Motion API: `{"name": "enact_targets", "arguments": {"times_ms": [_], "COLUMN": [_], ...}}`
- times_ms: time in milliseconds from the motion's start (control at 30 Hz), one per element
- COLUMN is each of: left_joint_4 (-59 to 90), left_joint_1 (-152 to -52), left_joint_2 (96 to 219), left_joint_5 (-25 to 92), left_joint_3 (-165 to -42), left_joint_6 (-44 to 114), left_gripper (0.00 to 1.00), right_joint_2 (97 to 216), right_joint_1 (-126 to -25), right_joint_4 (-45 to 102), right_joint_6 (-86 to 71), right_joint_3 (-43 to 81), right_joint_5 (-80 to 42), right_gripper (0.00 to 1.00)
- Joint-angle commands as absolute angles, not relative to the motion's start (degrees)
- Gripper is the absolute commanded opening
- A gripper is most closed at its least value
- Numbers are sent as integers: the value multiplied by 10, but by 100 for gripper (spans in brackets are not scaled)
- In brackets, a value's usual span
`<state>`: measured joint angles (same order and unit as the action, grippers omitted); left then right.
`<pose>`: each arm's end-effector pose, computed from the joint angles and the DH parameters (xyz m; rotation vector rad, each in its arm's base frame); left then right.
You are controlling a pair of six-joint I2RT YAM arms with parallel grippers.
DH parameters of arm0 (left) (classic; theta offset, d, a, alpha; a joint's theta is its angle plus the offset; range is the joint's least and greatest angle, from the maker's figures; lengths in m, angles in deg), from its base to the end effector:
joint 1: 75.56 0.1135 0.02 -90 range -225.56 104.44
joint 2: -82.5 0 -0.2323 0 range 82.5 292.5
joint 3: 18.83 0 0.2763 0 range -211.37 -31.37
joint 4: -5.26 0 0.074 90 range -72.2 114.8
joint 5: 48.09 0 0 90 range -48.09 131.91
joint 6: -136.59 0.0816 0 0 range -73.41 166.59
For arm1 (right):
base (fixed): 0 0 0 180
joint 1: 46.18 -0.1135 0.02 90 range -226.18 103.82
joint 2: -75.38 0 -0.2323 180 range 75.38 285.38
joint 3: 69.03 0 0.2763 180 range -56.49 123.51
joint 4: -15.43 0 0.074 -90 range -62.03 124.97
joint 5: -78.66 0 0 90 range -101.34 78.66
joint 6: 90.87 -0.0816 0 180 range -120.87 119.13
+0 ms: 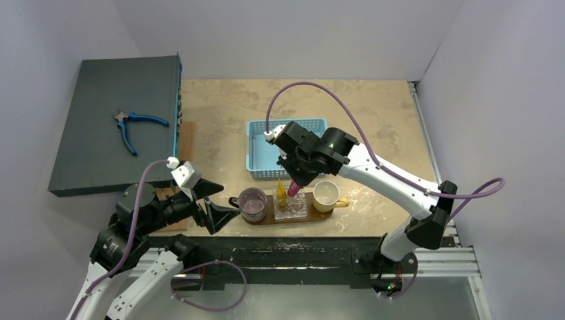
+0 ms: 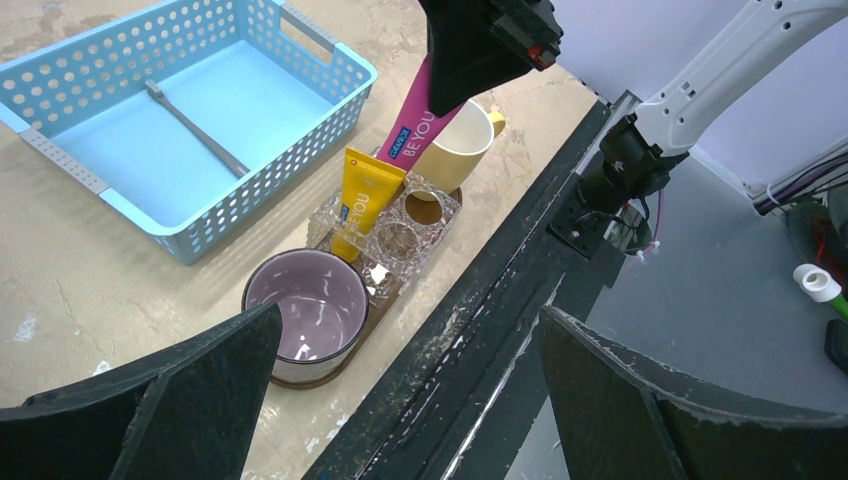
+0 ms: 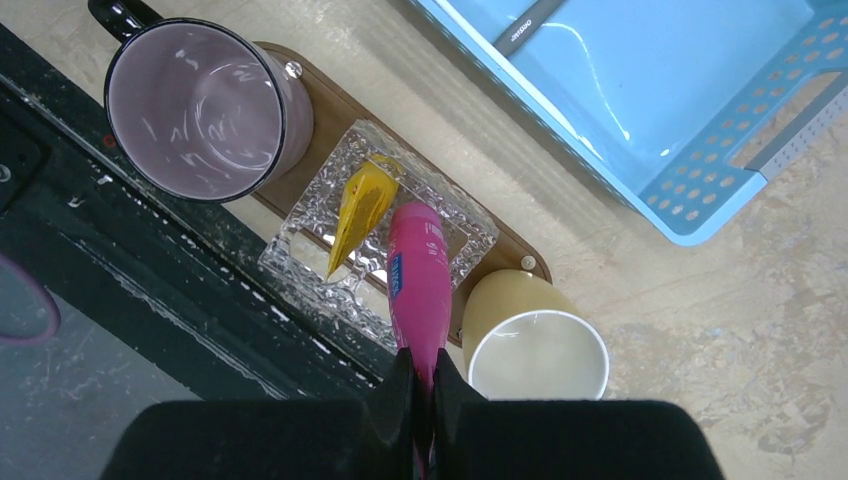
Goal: Prepare toiletry sets of a toothbrush and toothpaste on the tray
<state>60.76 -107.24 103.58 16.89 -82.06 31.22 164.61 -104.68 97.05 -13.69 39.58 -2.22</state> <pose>0.1113 -0.1092 0.3483 0.5876 1.7974 -0.9666 0.1936 0.2913 0.3007 -0.9803 2.4620 0.2100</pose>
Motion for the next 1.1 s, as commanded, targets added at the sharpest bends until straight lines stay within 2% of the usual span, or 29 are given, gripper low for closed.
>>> {"name": "enact_targets", "arguments": {"times_ms": [0,1067], "left_joint_4": [598,596], "left_joint_1": [-1074,-1075], "left_joint_2": [1033,1050], "left_joint_5": [174,172], "left_joint_3": [-817,-816], "left_joint_6": [324,324], "left_gripper": [100,100], "right_joint_2": [1645,1699], "right_joint_1": [-1050,-1046], "right_joint_4": [955,898], "right_joint_6": [-141,-112], "right_joint_3": [397,331], "right_joint_5": [-11,-6], "right_gripper": [0,3]}}
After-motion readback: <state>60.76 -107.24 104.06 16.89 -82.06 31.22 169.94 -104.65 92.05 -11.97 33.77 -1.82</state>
